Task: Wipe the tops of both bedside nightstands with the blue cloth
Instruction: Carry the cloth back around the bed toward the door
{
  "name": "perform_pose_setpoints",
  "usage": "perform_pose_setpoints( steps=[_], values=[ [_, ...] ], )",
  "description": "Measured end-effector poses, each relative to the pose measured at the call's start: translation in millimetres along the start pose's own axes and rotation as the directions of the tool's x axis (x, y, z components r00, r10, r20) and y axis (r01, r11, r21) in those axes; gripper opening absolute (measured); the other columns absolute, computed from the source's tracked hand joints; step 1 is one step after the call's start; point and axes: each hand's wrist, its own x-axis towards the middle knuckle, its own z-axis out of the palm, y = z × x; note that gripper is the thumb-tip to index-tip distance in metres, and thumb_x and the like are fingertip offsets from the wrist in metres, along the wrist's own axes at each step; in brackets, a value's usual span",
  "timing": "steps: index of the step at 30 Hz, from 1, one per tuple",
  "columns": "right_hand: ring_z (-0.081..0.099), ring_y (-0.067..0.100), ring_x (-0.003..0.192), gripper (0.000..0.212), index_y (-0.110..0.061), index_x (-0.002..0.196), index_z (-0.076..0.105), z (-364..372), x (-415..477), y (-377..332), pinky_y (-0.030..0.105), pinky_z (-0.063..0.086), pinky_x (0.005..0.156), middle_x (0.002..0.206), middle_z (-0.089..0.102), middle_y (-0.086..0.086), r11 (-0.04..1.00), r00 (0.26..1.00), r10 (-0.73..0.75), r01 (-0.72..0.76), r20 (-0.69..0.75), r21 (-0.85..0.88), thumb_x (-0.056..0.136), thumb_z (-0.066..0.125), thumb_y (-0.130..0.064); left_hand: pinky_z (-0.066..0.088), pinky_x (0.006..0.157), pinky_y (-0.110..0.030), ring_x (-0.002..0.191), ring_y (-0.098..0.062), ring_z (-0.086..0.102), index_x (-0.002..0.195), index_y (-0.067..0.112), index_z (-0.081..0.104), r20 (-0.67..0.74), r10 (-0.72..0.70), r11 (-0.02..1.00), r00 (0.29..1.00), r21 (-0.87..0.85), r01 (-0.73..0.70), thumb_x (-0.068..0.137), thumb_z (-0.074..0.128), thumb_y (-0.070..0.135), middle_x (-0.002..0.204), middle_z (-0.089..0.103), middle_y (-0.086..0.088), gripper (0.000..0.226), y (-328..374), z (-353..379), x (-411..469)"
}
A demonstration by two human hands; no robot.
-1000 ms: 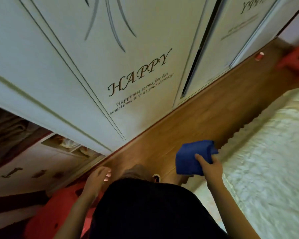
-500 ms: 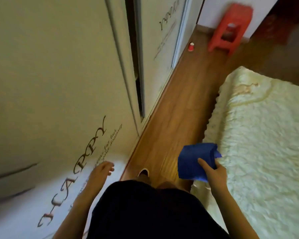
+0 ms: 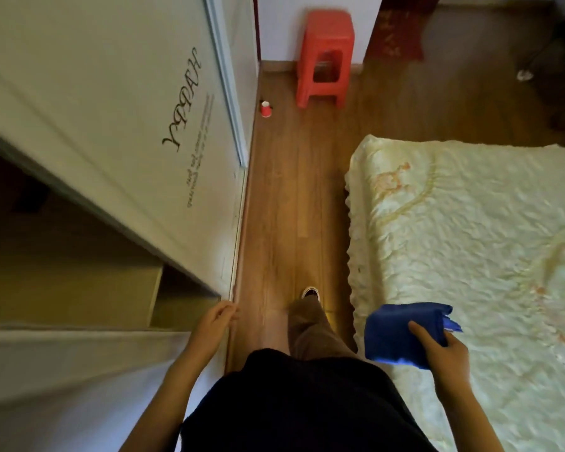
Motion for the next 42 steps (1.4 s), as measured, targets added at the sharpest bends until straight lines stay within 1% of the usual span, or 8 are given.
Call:
perform_pose_setpoints(
  steps=[4, 8, 15, 20, 28, 32, 36, 42],
  values=[
    [0.064, 0.035, 0.081, 0.029, 0.002, 0.088, 0.063, 56, 74, -90, 0.045, 0.052, 0.073, 0.081, 0.066, 0.016, 0.998, 0.995, -0.046, 0.050, 0.084, -0.048, 0.080, 0.076, -0.022, 0.046, 0.065, -0.006, 0.082, -0.015, 0.058, 0.091, 0.004, 0.066, -0.113, -0.046, 0.998, 0.993, -0.037, 0.042, 0.099, 0.044, 0.004, 0.086, 0.064, -0.002, 0.023, 57, -4, 66],
    [0.064, 0.022, 0.075, 0.022, -0.005, 0.086, 0.063, 120, 138, -190, 0.040, 0.053, 0.069, 0.080, 0.066, 0.008, 0.989, 0.973, -0.116, 0.131, 0.201, -0.063, 0.082, 0.075, -0.023, 0.050, 0.079, -0.034, 0.088, -0.025, 0.063, 0.099, 0.012, 0.066, -0.161, -0.074, 0.997, 0.984, -0.024, 0.071, 0.099, 0.047, 0.018, 0.095, 0.067, -0.005, 0.020, 102, -14, 120],
    [0.063, 0.013, 0.076, 0.021, -0.009, 0.097, 0.062, 227, 247, -325, 0.031, 0.050, 0.065, 0.083, 0.064, -0.004, 0.985, 0.942, -0.151, 0.168, 0.300, -0.032, 0.083, 0.074, -0.019, 0.047, 0.070, -0.034, 0.077, -0.031, 0.062, 0.088, 0.007, 0.067, -0.218, -0.150, 0.988, 0.964, -0.062, 0.140, 0.098, 0.046, 0.011, 0.086, 0.070, -0.015, 0.023, 188, -46, 253],
    [0.063, 0.017, 0.077, 0.023, -0.005, 0.098, 0.062, 286, 321, -390, 0.032, 0.050, 0.064, 0.087, 0.065, 0.007, 0.994, 0.971, -0.092, 0.101, 0.220, -0.033, 0.082, 0.075, -0.017, 0.046, 0.069, -0.030, 0.080, -0.028, 0.064, 0.086, 0.015, 0.066, -0.146, -0.059, 0.998, 0.987, 0.009, 0.061, 0.098, 0.047, 0.018, 0.085, 0.070, -0.009, 0.022, 294, -67, 393],
    [0.062, 0.033, 0.092, 0.032, -0.004, 0.104, 0.063, 303, 414, -479, 0.048, 0.051, 0.086, 0.100, 0.065, 0.015, 0.998, 0.998, 0.038, -0.035, -0.050, 0.051, 0.080, 0.076, -0.020, 0.048, 0.077, -0.030, 0.085, -0.016, 0.063, 0.098, 0.015, 0.067, 0.098, 0.095, 0.976, 0.991, 0.188, -0.112, 0.100, 0.046, 0.026, 0.094, 0.069, -0.005, 0.023, 490, -73, 557],
    [0.060, 0.031, 0.087, 0.021, -0.006, 0.093, 0.063, 304, 470, -514, 0.042, 0.048, 0.076, 0.095, 0.064, 0.012, 0.988, 0.983, 0.115, -0.098, -0.143, 0.120, 0.082, 0.074, -0.018, 0.049, 0.084, -0.035, 0.091, -0.020, 0.065, 0.096, 0.019, 0.067, 0.166, 0.104, 0.962, 0.981, 0.235, -0.142, 0.099, 0.046, 0.027, 0.094, 0.070, -0.004, 0.022, 559, -50, 625],
    [0.058, 0.027, 0.079, 0.024, -0.002, 0.098, 0.063, 315, 541, -556, 0.036, 0.045, 0.068, 0.098, 0.063, 0.016, 0.982, 0.977, 0.134, -0.110, -0.164, 0.151, 0.083, 0.073, -0.019, 0.050, 0.088, -0.044, 0.092, -0.026, 0.066, 0.088, 0.023, 0.066, 0.181, 0.083, 0.952, 0.980, 0.275, -0.132, 0.099, 0.047, 0.022, 0.091, 0.069, -0.005, 0.022, 611, -23, 693],
    [0.060, 0.028, 0.094, 0.036, -0.004, 0.114, 0.063, 336, 655, -655, 0.041, 0.048, 0.083, 0.104, 0.063, 0.011, 0.976, 0.986, 0.128, -0.106, -0.103, 0.191, 0.083, 0.073, -0.019, 0.050, 0.088, -0.043, 0.096, -0.028, 0.065, 0.091, 0.021, 0.067, 0.124, 0.035, 0.920, 0.992, 0.383, -0.080, 0.098, 0.048, 0.025, 0.100, 0.070, -0.009, 0.020, 691, 15, 782]
  ],
)
